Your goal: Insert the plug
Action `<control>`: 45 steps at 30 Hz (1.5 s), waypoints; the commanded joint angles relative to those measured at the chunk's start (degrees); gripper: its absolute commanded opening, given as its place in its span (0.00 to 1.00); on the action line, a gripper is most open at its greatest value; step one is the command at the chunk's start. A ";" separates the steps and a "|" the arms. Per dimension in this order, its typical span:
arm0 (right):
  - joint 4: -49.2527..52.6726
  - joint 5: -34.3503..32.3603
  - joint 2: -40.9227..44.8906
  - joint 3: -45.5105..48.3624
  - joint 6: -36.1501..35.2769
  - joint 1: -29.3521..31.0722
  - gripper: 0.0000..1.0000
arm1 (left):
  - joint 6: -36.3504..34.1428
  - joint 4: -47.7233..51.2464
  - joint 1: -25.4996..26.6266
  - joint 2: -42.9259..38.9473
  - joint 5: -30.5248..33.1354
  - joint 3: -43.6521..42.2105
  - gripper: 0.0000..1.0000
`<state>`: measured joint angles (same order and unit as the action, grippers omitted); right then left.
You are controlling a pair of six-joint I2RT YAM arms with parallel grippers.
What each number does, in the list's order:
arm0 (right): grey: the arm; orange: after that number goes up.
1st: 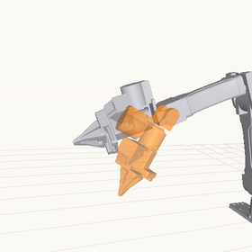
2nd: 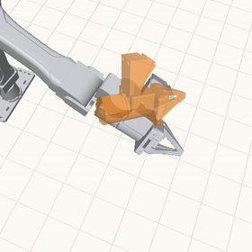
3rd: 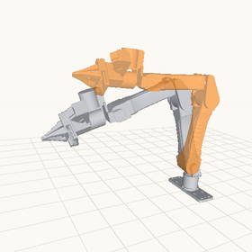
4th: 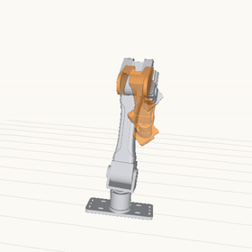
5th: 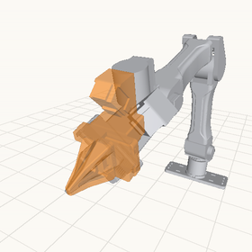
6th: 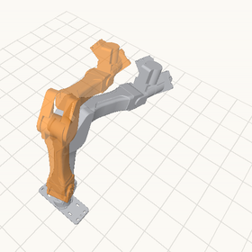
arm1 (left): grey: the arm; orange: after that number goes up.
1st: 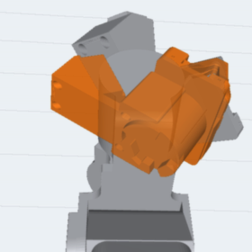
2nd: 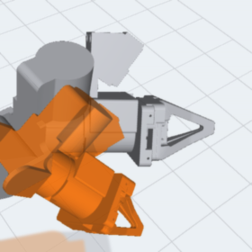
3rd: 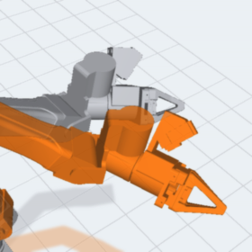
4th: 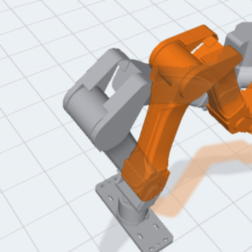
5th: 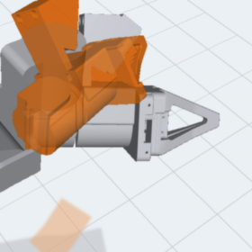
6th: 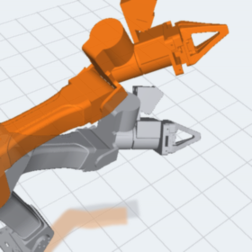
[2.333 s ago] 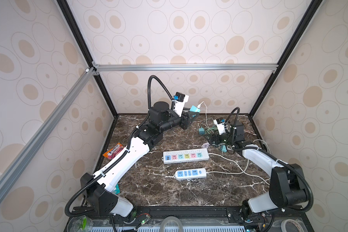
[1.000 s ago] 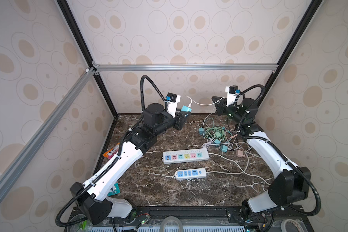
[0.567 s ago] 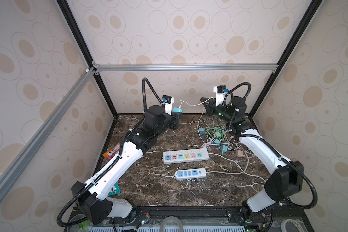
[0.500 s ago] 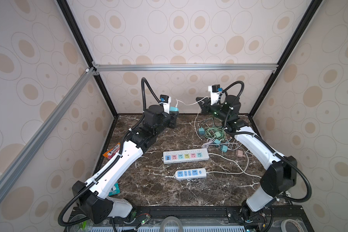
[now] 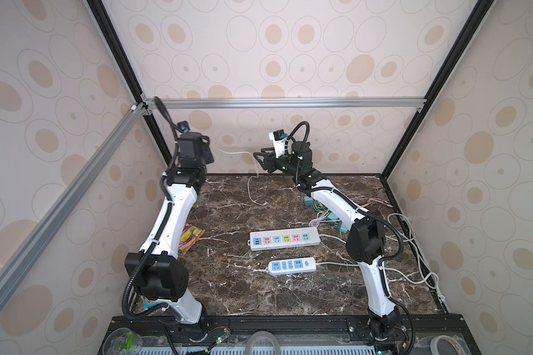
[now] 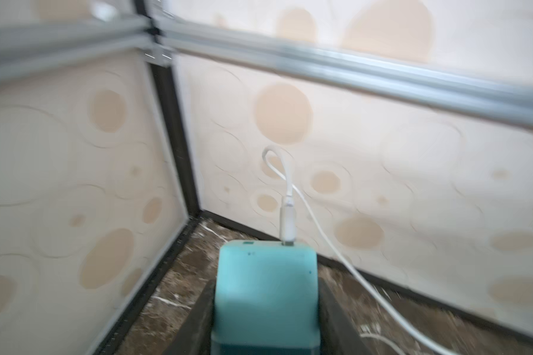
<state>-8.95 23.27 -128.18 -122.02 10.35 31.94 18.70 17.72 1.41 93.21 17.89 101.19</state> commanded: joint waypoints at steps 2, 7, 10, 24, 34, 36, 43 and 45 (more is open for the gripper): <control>2.85 -2.18 6.37 11.88 -6.38 -0.52 0.72 | 1.63 2.23 -1.63 -0.18 0.73 -0.29 0.00; 3.78 -4.96 15.94 27.54 -11.95 -1.43 0.99 | 2.60 1.01 -0.56 0.13 -8.84 -9.74 0.00; 8.54 -6.85 19.81 31.40 -12.64 -1.62 0.99 | 2.81 0.76 1.42 0.31 -10.93 -14.05 0.00; 25.42 -14.28 28.53 34.51 -3.47 -3.87 0.99 | -7.55 -5.67 13.85 0.68 -19.69 -28.25 0.00; 27.94 -3.53 31.66 37.45 -3.50 -4.52 0.99 | -13.55 -10.05 17.60 0.56 -24.28 -32.97 0.00; 28.88 -1.17 31.98 37.33 -2.92 -4.52 0.96 | -15.68 -13.69 17.86 -1.21 -28.33 -35.72 0.00; 37.02 7.23 28.81 32.93 -3.68 -4.51 0.91 | -20.90 -20.35 19.17 -5.25 -35.30 -40.79 0.00; 38.83 7.83 27.78 31.70 -2.43 -4.52 0.89 | -22.21 -22.42 19.70 -6.41 -35.21 -42.45 0.00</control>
<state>25.12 27.00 -99.02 -87.70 7.29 27.31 1.26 1.15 20.14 89.86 -14.33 59.37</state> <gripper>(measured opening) 0.896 0.429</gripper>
